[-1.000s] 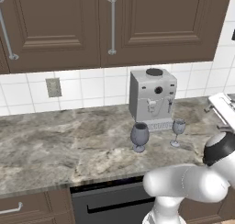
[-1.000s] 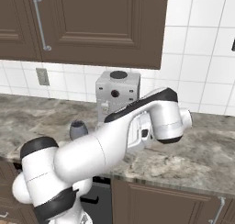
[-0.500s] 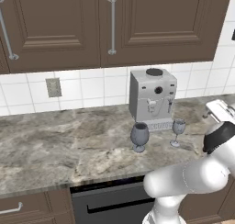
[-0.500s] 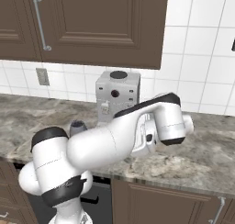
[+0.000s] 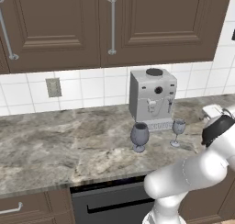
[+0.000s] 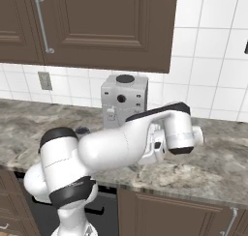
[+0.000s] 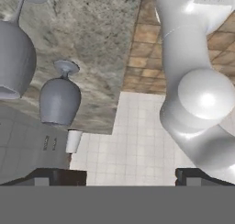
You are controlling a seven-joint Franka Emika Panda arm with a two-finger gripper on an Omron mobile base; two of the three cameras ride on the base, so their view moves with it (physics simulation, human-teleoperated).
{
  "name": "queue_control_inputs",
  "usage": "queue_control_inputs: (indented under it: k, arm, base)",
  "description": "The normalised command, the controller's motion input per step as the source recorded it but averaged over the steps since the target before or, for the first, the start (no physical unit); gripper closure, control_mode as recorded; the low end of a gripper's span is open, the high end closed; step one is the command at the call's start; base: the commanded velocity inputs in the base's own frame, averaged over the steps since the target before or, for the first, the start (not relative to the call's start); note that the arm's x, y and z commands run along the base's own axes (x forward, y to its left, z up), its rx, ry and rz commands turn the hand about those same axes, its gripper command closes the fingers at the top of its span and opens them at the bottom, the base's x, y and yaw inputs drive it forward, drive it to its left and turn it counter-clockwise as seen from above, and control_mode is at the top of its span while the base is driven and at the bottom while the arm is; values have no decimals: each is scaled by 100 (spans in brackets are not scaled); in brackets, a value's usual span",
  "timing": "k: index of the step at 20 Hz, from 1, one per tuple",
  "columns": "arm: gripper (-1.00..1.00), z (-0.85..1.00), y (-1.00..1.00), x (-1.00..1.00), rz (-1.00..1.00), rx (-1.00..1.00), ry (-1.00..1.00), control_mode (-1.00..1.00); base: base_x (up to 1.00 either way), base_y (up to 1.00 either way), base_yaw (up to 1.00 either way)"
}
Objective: Retrieve the wine glasses from the counter and place one next to each plate.
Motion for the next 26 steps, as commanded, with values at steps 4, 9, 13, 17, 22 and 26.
queue_control_inputs:
  k: [4, 9, 13, 17, 22, 26]
  arm:
    - [-100, -16, 0, 0, -13, 0, 2, -100]
    - [-100, -20, 0, 0, -17, 0, -4, -100]
    - [-100, -27, 0, 1, -20, 0, 0, -100]
    - [-100, -31, 0, 10, -18, 0, 0, -100]
    - [-100, -30, 0, 6, -16, 0, 0, -100]
    - [-100, -27, 6, 14, -10, 0, 0, -100]
  base:
    - [0, 0, 0]
    - [0, 0, 0]
    - [0, 0, 0]
    - [0, 0, 0]
    - [0, 0, 0]
    - [0, 0, 0]
